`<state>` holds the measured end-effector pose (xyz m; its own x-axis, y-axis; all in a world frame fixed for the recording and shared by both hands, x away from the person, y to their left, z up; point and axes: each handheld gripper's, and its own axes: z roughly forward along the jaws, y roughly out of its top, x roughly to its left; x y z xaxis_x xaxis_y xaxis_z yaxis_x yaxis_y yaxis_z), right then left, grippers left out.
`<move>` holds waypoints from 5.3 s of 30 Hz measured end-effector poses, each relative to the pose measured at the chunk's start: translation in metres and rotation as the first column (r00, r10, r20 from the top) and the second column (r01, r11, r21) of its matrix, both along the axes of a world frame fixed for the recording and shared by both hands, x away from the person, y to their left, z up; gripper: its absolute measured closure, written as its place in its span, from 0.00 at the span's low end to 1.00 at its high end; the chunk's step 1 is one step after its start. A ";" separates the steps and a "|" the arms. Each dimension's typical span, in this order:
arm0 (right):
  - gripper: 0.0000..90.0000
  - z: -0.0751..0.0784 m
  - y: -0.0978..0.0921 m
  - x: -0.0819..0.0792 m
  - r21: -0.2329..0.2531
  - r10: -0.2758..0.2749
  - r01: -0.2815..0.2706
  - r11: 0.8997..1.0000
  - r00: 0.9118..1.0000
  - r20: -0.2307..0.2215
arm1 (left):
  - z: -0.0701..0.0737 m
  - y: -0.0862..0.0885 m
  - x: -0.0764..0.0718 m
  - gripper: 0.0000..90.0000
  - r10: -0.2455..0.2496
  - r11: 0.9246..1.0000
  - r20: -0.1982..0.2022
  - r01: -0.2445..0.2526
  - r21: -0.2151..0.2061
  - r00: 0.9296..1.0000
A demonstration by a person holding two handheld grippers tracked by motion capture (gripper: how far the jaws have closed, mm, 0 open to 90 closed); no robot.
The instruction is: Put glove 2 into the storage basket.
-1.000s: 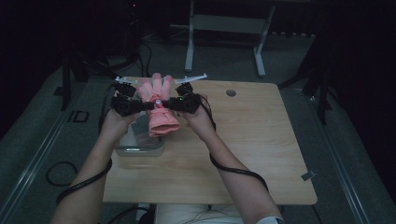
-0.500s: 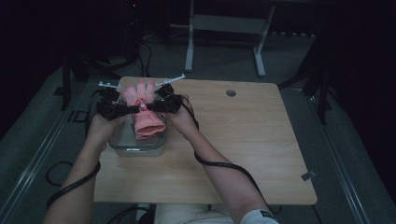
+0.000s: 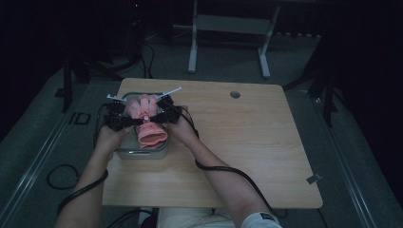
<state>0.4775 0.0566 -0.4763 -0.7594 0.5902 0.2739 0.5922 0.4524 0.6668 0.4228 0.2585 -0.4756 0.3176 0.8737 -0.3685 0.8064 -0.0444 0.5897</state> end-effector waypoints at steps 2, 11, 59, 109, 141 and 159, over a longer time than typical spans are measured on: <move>0.77 -0.005 0.002 0.002 -0.018 -0.001 0.001 1.000 1.000 -0.012 | -0.005 -0.001 0.002 0.82 0.002 1.000 -0.019 -0.002 0.015 1.000; 0.75 -0.012 0.005 0.009 -0.031 -0.008 0.007 1.000 0.998 -0.057 | -0.006 -0.005 0.006 0.79 0.041 0.998 -0.050 -0.039 0.058 0.998; 0.56 0.030 -0.055 -0.003 0.056 -0.038 0.034 0.998 0.997 0.061 | 0.019 -0.002 -0.002 0.11 0.129 0.970 0.139 -0.154 0.190 0.982; 0.19 0.007 -0.152 -0.037 0.053 0.031 -0.041 0.998 0.985 0.171 | 0.037 -0.152 -0.090 0.09 -0.358 0.933 0.372 0.313 0.178 0.856; 0.20 -0.049 -0.223 -0.090 0.017 0.044 -0.049 0.999 0.979 0.198 | -0.038 -0.211 -0.113 0.09 -0.554 0.831 0.323 0.535 0.154 0.768; 0.18 -0.076 -0.244 -0.112 0.009 0.035 -0.037 0.999 0.977 0.209 | -0.069 -0.220 -0.122 0.09 -0.600 0.799 0.276 0.582 0.154 0.751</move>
